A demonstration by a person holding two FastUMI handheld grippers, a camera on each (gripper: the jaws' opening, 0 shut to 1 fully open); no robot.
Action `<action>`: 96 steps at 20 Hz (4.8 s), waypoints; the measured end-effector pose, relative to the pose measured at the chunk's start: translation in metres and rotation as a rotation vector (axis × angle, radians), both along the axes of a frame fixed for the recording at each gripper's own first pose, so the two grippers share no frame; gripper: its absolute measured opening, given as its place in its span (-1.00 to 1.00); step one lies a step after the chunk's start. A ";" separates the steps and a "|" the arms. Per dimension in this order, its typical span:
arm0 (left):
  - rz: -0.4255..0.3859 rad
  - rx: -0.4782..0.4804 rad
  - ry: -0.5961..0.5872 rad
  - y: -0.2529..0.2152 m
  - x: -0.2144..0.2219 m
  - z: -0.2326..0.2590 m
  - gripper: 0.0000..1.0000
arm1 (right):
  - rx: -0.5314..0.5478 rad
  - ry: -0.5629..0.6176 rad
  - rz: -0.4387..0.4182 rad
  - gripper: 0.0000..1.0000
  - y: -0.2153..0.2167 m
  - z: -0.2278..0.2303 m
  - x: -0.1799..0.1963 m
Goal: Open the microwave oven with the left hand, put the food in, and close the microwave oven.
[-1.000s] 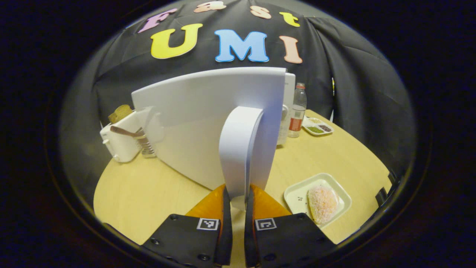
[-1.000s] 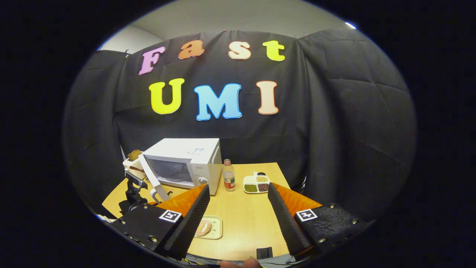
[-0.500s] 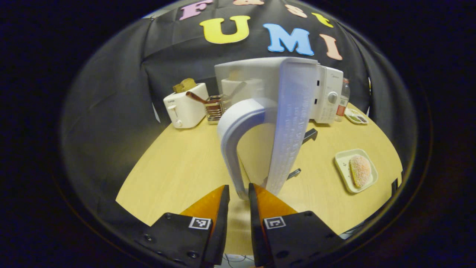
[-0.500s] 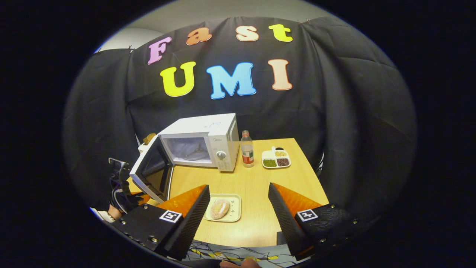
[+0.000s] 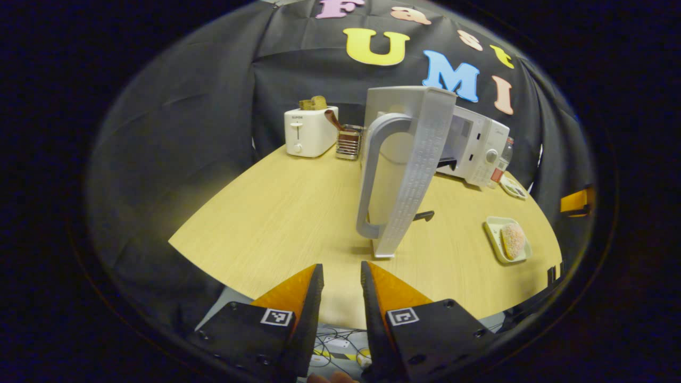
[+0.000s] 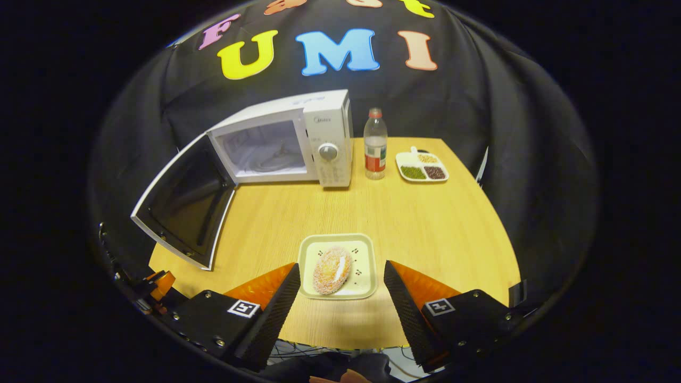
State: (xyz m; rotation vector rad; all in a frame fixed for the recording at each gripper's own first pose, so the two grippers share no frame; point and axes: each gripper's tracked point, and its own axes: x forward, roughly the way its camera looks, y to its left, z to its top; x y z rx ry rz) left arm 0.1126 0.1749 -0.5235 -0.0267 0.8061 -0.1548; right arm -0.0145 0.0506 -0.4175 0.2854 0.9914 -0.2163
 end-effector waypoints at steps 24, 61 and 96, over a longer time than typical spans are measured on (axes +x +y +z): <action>0.409 0.005 0.145 -0.076 -0.145 0.070 0.60 | 0.000 0.212 0.218 0.44 0.021 -0.138 0.041; 0.247 -0.021 0.072 -0.017 -0.090 0.113 0.64 | 0.428 -0.291 -0.356 0.24 0.137 -0.073 0.361; 0.328 0.015 0.046 0.002 -0.128 0.133 0.59 | 0.368 -0.409 -0.383 0.95 0.123 -0.048 0.373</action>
